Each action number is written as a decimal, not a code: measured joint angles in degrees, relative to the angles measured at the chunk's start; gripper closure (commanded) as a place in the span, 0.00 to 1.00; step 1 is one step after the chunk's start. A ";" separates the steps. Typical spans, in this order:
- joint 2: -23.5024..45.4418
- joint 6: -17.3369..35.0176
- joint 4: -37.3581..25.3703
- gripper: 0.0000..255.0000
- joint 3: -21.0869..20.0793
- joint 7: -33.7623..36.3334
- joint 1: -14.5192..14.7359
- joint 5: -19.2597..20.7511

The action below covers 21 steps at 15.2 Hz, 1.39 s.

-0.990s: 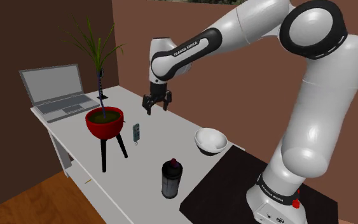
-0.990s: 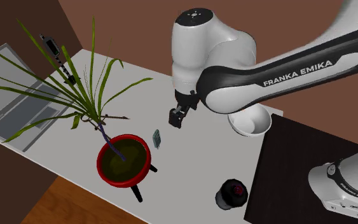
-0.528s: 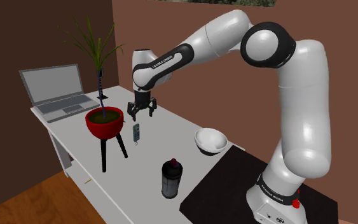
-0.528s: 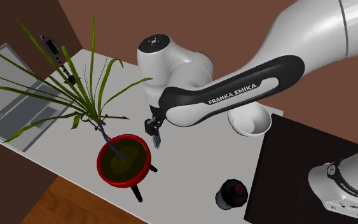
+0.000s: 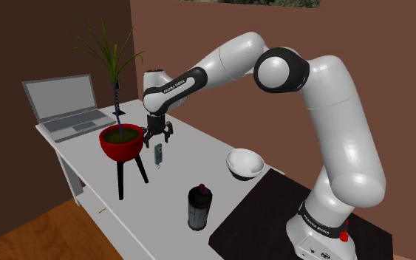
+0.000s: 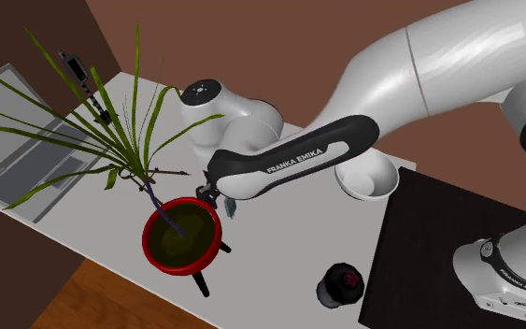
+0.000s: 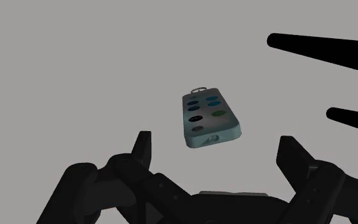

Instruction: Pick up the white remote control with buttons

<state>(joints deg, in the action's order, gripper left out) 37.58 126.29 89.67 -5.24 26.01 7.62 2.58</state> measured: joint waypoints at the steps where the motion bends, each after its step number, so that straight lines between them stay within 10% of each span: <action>1: 0.36 0.59 0.24 0.00 0.02 0.05 0.04 0.04; 4: 1.86 2.01 0.15 0.00 0.12 0.01 0.04 0.13; 5: 1.89 2.29 0.41 1.00 0.13 0.04 0.05 0.14; 21: -0.29 0.05 0.31 1.00 0.00 -0.08 -0.10 -0.03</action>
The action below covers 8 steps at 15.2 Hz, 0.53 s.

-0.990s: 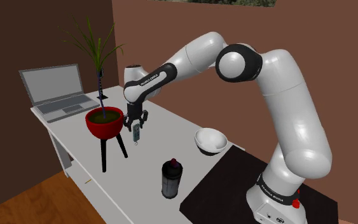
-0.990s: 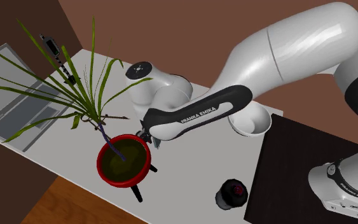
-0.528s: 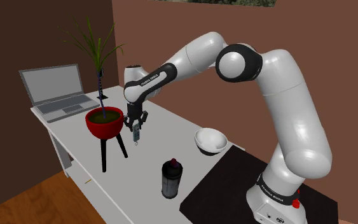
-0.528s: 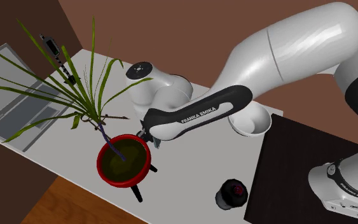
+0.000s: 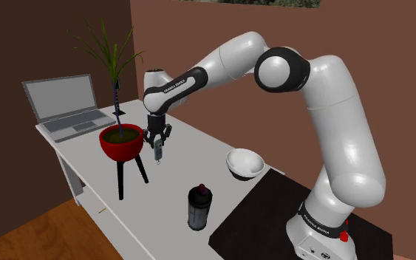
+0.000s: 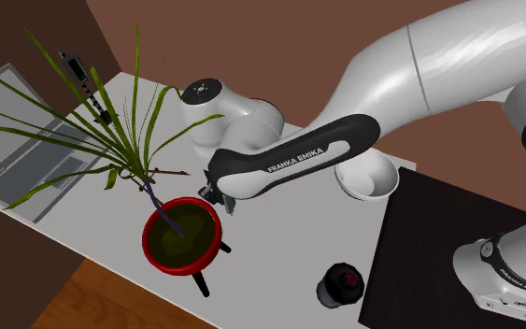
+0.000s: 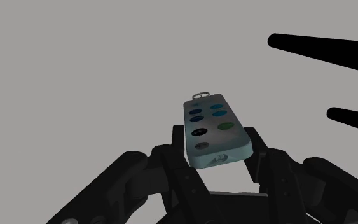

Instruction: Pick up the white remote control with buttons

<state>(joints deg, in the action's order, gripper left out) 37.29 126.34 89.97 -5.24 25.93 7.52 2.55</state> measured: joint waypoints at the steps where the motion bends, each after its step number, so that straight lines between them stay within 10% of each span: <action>1: -0.43 -0.49 -0.06 1.00 -0.04 0.08 0.06 -0.02; 8: -3.16 -4.49 -1.35 1.00 -0.20 -0.10 -0.12 -0.28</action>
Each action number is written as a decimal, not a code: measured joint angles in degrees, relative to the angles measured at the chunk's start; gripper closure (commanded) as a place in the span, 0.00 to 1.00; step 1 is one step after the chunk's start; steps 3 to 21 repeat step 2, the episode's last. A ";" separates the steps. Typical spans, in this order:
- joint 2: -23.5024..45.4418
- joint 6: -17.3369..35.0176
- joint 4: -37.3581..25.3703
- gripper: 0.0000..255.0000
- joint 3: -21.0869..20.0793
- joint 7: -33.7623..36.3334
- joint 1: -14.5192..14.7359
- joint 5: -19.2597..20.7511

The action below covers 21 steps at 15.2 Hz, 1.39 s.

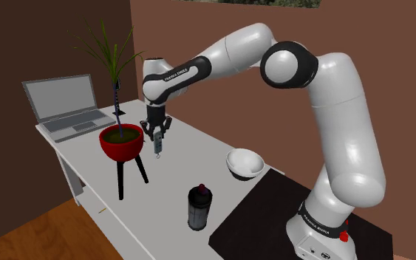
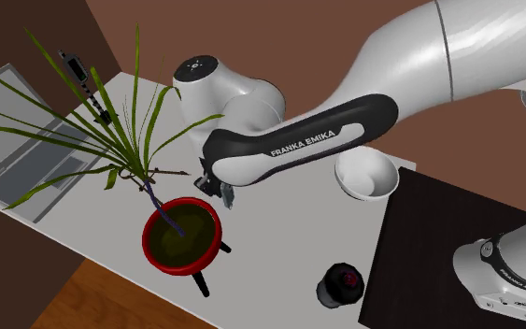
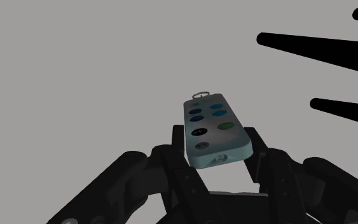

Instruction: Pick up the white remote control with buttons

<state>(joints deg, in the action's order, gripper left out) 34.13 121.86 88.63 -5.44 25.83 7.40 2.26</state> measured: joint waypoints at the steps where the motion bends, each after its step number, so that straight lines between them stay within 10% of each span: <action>1: -0.47 -0.68 -0.21 1.00 -0.02 -0.04 -0.03 -0.04; 21: -0.70 -1.04 -0.35 1.00 -0.03 -0.08 -0.06 -0.06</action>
